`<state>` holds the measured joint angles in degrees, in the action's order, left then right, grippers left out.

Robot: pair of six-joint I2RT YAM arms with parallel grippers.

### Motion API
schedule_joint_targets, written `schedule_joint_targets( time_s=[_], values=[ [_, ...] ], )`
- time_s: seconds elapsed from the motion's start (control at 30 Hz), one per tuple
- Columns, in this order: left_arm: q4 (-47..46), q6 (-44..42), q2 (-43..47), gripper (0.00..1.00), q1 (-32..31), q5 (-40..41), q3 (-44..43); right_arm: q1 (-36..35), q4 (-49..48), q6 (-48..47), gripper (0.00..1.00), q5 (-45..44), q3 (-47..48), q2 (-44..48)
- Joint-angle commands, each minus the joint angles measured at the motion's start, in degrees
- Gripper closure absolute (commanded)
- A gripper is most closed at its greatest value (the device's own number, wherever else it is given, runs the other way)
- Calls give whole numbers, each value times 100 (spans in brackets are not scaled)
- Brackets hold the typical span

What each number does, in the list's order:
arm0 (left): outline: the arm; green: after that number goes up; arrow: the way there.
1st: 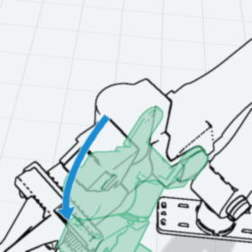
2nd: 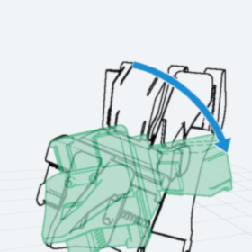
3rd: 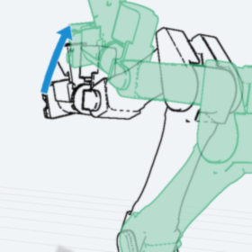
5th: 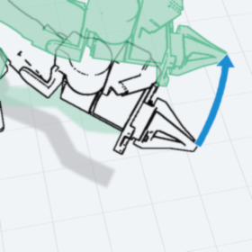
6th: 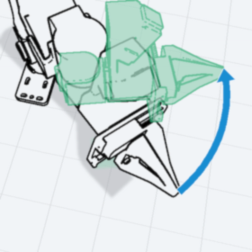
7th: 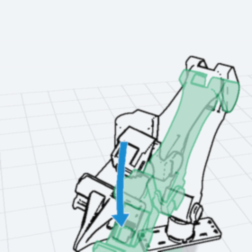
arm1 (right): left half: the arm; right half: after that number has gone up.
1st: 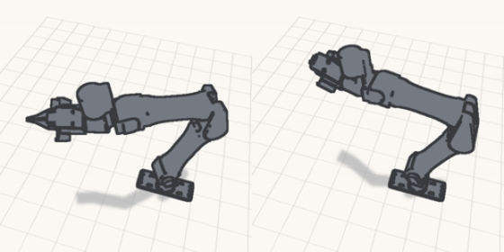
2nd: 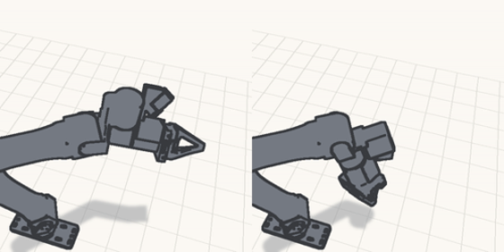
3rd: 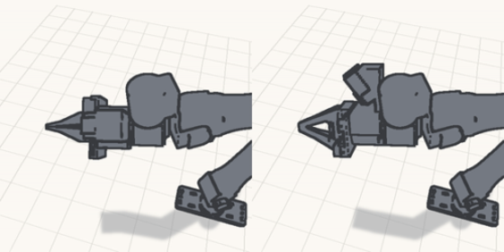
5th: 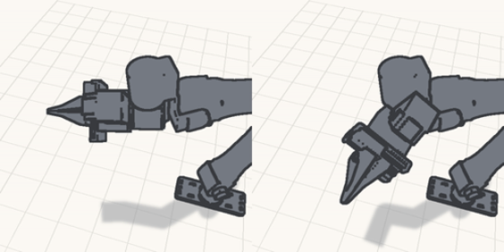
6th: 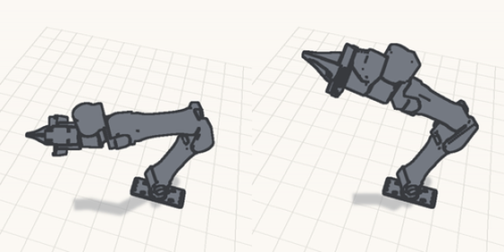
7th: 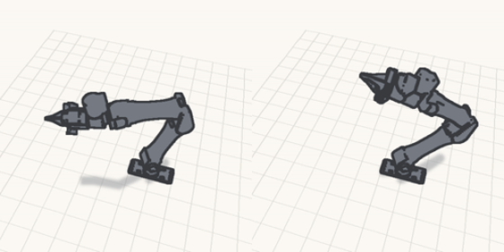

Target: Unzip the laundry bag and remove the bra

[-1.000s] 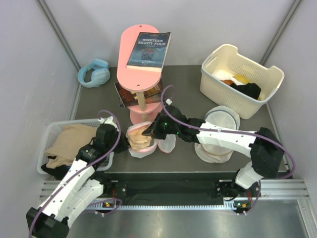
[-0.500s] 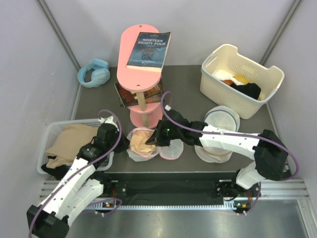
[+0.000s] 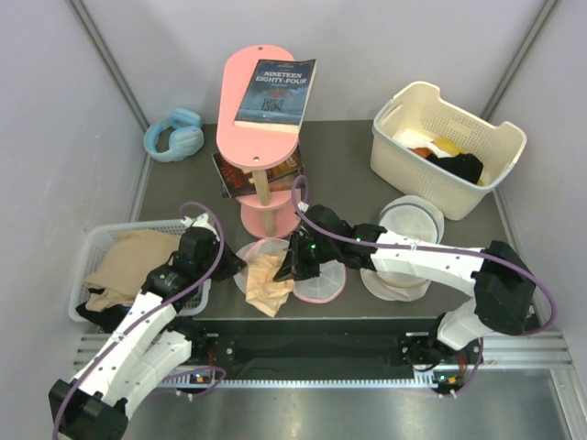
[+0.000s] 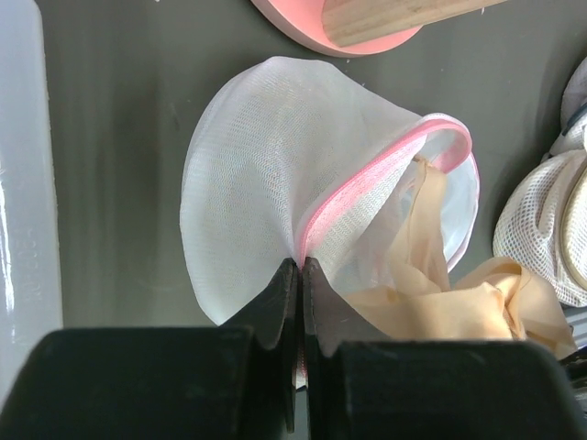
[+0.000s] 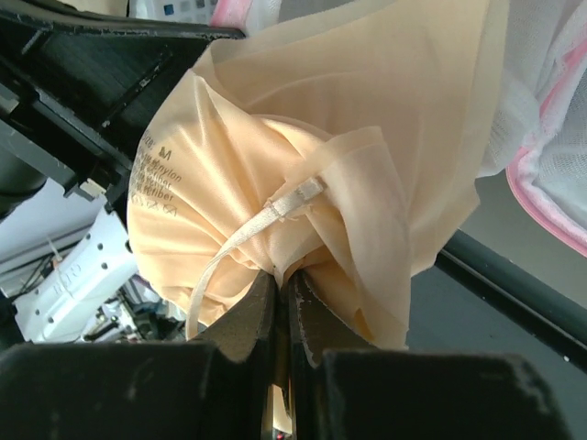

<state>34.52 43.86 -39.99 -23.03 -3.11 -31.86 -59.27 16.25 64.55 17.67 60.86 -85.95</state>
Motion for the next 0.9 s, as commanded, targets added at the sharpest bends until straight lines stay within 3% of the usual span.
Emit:
schedule_joint_targets(
  time_s=[0.0, 0.23, 0.43, 0.6, 0.87],
  values=[
    [-183, 97, 26, 100, -9, 56, -84, -6, 395, -495, 100, -35, 602, 210],
    [-139, 123, 70, 100, -9, 118, -5, 494, 1248, -900, 100, -308, 910, 885],
    [-113, 150, 105, 100, -9, 127, 39, 1635, 2522, -1585, 100, -703, 1489, 1729],
    [-130, 211, 114, 100, -9, 144, 74, 3384, 3610, -2524, 100, -642, 2578, 2056],
    [-358, 395, 17, 100, -9, 136, 180, 5853, 4220, -3414, 100, -273, 4695, 1249]
  ],
)
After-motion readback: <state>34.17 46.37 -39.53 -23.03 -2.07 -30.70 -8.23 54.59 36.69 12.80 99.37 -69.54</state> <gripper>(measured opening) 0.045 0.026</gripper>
